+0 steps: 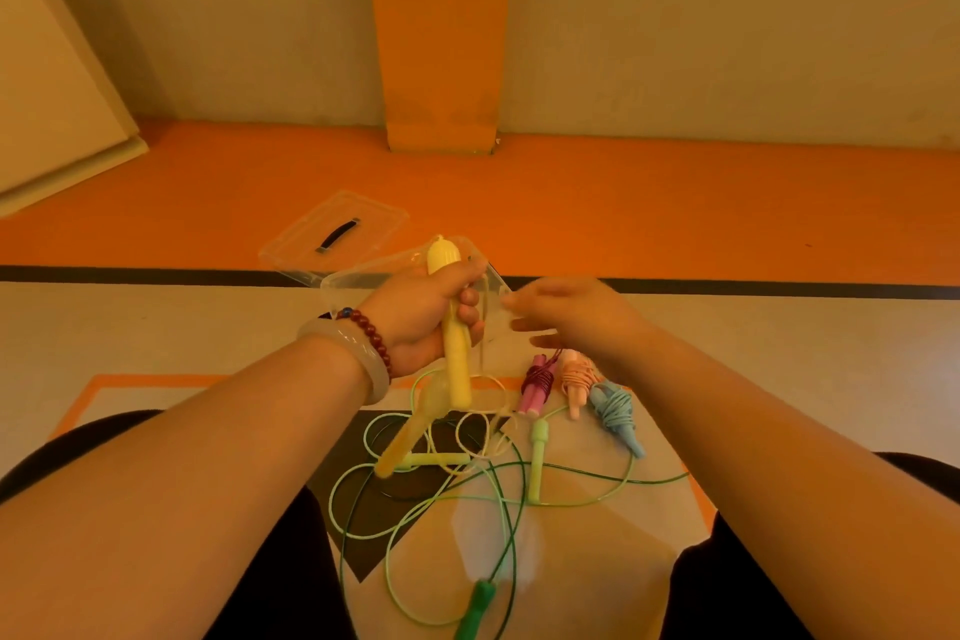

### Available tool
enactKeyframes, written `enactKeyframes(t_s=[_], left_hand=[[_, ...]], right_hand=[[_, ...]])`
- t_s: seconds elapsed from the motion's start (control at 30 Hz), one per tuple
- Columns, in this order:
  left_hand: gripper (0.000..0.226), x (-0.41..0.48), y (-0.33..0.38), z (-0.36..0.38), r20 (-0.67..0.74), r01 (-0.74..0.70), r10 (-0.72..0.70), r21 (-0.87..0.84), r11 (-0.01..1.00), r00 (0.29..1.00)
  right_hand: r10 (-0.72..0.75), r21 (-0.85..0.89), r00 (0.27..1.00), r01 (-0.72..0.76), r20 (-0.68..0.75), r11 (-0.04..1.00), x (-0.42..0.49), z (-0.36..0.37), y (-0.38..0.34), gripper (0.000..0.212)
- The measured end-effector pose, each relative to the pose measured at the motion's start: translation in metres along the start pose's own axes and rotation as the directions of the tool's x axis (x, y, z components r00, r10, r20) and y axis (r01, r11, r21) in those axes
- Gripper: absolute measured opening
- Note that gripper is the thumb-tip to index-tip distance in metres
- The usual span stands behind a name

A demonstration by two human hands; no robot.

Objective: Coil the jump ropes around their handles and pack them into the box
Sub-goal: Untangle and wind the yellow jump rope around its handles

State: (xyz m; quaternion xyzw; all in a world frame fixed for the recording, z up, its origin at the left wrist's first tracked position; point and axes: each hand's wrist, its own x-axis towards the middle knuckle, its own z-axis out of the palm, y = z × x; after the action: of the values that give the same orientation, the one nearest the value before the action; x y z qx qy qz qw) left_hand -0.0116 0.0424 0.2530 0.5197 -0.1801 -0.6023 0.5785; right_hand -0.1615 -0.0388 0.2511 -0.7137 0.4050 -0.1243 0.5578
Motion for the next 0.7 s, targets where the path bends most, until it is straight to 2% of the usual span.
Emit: enactKeyframes(t_s=[0.07,0.13,0.23,0.4,0.5,0.63,0.7], left_hand=[[0.013,0.0,-0.001,0.002,-0.002,-0.007,0.007,0.006,1.0,1.0],[0.011,0.0,-0.002,0.0,0.0,-0.015,0.015,0.043,0.999,1.0],[0.011,0.001,-0.003,-0.005,-0.016,-0.024,0.025,0.09,0.996,1.0],[0.009,0.0,0.011,-0.013,-0.072,-0.038,0.044,0.082,0.996,0.996],[0.011,0.0,0.016,-0.019,-0.12,-0.041,0.063,0.181,0.983,0.991],[0.023,0.001,0.011,-0.02,-0.198,-0.021,0.077,0.272,0.962,0.977],[0.027,0.0,0.008,-0.014,-0.148,-0.005,0.04,0.234,0.972,0.988]], right_hand=[[-0.054,-0.127,0.968,0.088,0.246,0.988,-0.004,0.015,0.004,0.027],[-0.01,-0.165,0.944,0.068,0.331,0.984,-0.003,0.032,0.013,0.026],[-0.025,-0.071,0.959,0.047,0.283,0.996,0.001,0.045,0.024,0.021],[-0.009,-0.01,0.957,0.012,0.289,1.0,0.004,0.032,0.021,0.013],[-0.004,0.078,0.971,-0.015,0.24,0.997,0.004,0.03,0.02,0.01],[-0.017,0.319,0.999,0.002,0.045,0.948,0.003,0.027,0.012,0.019],[-0.026,0.378,0.997,0.053,-0.078,0.924,0.005,0.024,0.007,0.019]])
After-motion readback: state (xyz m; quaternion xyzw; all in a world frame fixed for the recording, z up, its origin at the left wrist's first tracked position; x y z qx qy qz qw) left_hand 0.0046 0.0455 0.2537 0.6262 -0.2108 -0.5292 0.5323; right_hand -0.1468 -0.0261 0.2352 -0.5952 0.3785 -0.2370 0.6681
